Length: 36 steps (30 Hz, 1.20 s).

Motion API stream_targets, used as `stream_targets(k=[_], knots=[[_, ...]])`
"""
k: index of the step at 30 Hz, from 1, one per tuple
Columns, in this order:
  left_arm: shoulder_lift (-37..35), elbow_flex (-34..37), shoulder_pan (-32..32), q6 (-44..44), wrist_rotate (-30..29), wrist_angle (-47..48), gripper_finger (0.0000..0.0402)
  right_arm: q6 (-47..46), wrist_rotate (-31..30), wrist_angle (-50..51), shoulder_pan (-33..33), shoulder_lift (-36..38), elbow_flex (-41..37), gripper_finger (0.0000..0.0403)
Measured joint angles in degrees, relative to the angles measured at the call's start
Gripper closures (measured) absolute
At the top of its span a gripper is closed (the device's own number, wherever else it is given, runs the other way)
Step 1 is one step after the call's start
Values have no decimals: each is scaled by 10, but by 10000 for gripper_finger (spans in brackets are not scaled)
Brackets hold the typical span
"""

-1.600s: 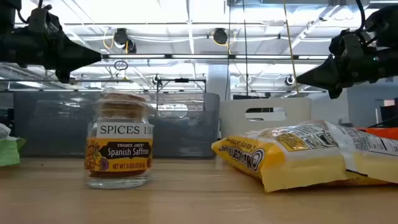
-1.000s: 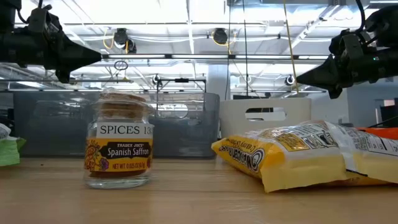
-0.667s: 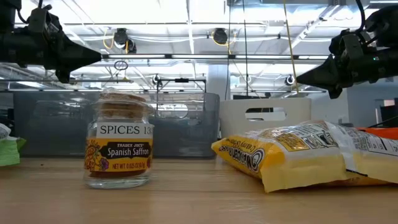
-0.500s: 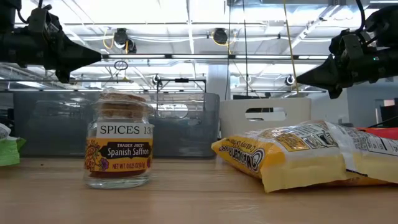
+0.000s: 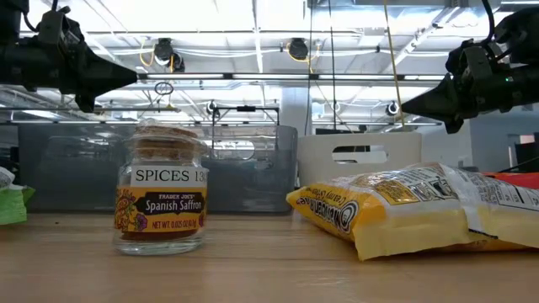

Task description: Pick & Place Food Item

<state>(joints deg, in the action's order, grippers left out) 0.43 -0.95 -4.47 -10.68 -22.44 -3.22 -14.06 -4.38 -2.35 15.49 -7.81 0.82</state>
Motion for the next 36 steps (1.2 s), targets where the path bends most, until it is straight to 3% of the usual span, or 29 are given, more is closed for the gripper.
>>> stream_targets(k=[15,25,36], knots=[[0,0,0,0,0,0,360,0,0,0,0,0,0,403],[0,0,0,0,0,0,360,-1,-2,-72,0,-1,0,403],[0,0,0,0,0,0,360,-101,-32,-165,0,-12,0,403]])
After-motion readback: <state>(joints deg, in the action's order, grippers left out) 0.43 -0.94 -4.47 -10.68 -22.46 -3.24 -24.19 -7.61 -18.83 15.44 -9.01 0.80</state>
